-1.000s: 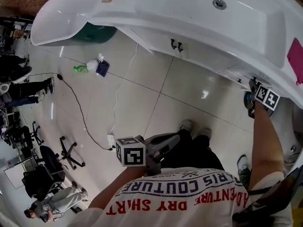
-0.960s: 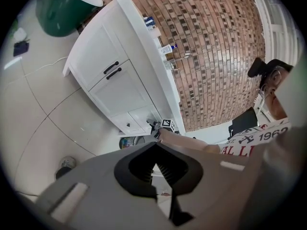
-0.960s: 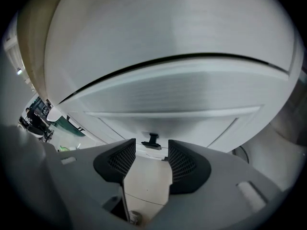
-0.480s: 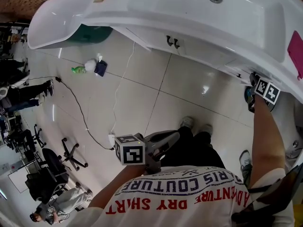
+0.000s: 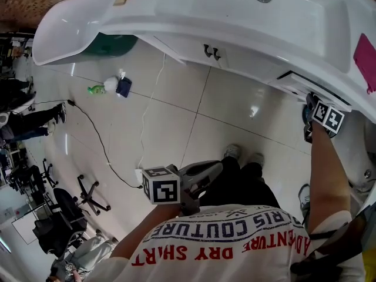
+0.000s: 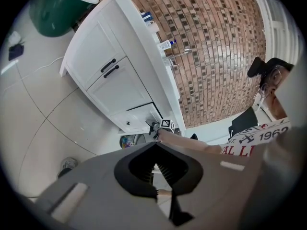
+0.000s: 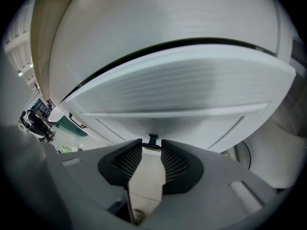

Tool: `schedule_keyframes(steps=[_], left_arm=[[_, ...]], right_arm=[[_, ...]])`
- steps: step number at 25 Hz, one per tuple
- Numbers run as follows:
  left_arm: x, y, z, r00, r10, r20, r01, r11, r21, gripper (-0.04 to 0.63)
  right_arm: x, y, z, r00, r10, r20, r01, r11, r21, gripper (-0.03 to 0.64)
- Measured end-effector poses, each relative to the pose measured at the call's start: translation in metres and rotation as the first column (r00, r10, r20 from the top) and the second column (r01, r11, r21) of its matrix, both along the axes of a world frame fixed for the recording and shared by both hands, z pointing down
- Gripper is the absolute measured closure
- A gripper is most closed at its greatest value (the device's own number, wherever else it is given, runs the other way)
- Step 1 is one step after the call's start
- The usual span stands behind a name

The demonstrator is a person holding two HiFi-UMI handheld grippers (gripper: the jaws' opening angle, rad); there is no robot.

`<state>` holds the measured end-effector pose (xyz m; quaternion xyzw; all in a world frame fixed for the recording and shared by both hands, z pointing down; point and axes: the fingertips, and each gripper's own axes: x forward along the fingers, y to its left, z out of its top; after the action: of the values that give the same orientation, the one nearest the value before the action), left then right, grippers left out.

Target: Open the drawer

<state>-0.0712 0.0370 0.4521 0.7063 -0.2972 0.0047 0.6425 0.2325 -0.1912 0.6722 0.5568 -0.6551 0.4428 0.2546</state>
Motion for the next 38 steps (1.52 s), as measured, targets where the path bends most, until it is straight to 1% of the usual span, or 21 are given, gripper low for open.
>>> schedule_keyframes(steps=[7,22,32,38], left_arm=[[0.005,-0.001,-0.007,0.999,0.031,-0.010,-0.031,0.999,0.021,0.611],[0.025,0.018,-0.014,0.991,0.129,-0.028,-0.128,0.991,0.046,0.611],[0.025,0.026,-0.013,0.989,0.143,-0.034,-0.141,0.989,0.054,0.611],[0.019,0.026,-0.014,0.990,0.135,-0.039,-0.132,0.990,0.057,0.611]], right_arm=[[-0.007,0.042,0.002,1.000,0.011,0.020,-0.011,1.000,-0.010,0.489],[-0.020,0.124,0.007,0.999,-0.016,0.041,0.017,1.000,-0.026,0.488],[-0.026,0.158,0.010,0.999,-0.027,0.038,0.029,0.998,-0.051,0.489],[-0.028,0.159,0.010,0.999,-0.027,0.027,0.029,0.998,-0.061,0.489]])
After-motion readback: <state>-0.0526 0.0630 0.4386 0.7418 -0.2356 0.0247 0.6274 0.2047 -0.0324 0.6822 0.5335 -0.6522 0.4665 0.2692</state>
